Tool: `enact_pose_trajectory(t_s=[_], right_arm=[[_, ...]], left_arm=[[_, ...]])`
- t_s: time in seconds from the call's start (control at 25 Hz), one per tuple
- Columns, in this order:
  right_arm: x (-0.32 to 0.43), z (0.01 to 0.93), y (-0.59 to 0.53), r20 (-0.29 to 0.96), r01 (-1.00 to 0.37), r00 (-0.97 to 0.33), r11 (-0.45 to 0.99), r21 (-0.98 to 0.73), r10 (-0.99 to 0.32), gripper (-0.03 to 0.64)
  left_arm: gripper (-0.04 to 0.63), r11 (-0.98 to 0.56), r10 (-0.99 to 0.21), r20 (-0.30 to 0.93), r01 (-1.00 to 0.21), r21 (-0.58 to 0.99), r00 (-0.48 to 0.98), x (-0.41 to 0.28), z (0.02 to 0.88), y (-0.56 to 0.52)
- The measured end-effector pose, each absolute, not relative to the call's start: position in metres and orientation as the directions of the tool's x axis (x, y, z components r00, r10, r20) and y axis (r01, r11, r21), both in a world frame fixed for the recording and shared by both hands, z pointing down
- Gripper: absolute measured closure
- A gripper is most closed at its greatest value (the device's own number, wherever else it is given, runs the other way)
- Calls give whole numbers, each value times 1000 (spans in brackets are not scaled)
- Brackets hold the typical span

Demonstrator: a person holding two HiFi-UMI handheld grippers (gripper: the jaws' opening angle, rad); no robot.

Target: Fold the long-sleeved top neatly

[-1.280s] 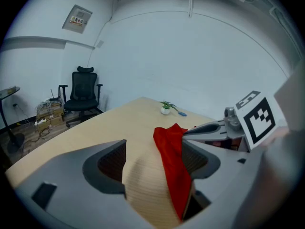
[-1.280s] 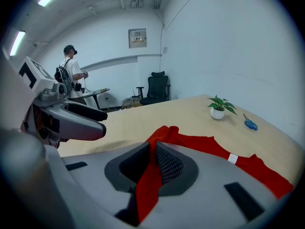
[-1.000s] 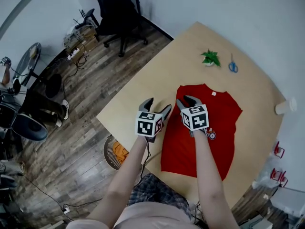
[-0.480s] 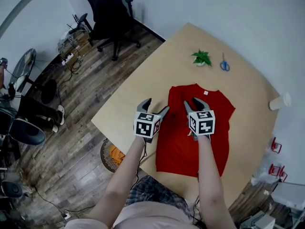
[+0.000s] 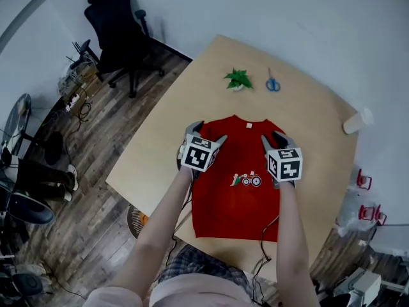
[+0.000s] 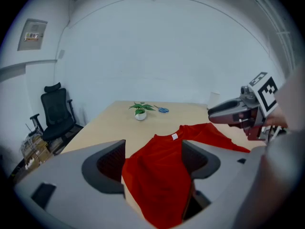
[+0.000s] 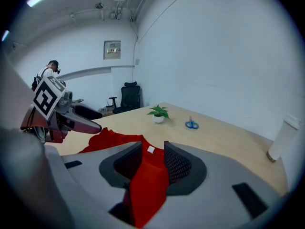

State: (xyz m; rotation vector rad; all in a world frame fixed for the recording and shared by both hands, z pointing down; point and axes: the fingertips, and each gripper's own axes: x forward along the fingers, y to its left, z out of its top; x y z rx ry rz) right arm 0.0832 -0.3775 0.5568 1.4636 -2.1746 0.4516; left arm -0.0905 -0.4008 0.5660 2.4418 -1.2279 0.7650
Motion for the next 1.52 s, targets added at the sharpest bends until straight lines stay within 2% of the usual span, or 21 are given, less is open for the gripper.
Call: enact_pose_trajectory(t_s=[0.32,0.6,0.96,1.08,1.32,1.52], right_arm=[[138,580,-409,653,-866,-302,486,116,-694,462],[147,623,-433,767,-676,-305,696,243,-564,460],[133,669,-458,844,-576,-349,804,150,-407,461],[134,680,-459,862,-593,-349,799,102,-368,460],[134,681,-456,864,-627,-378,778,26,-333,501],[133,678,-453,873,-596,-366,802,46,-322,542]], left_arm=[[236,-768,-486,714,-636,-75,504,-52,599,-445],[245,-881,-337,809,-463,-92,481,-36,637,-472],[328,-930,-155,880,-368,24,448,-30,679,-477],[385,-933,-122,882,-356,55,456,-28,682,-469],[511,-946,-114,874,-320,50,472,-24,680,-458],[560,-956,-157,877,-294,-19,454,-25,678,-459]])
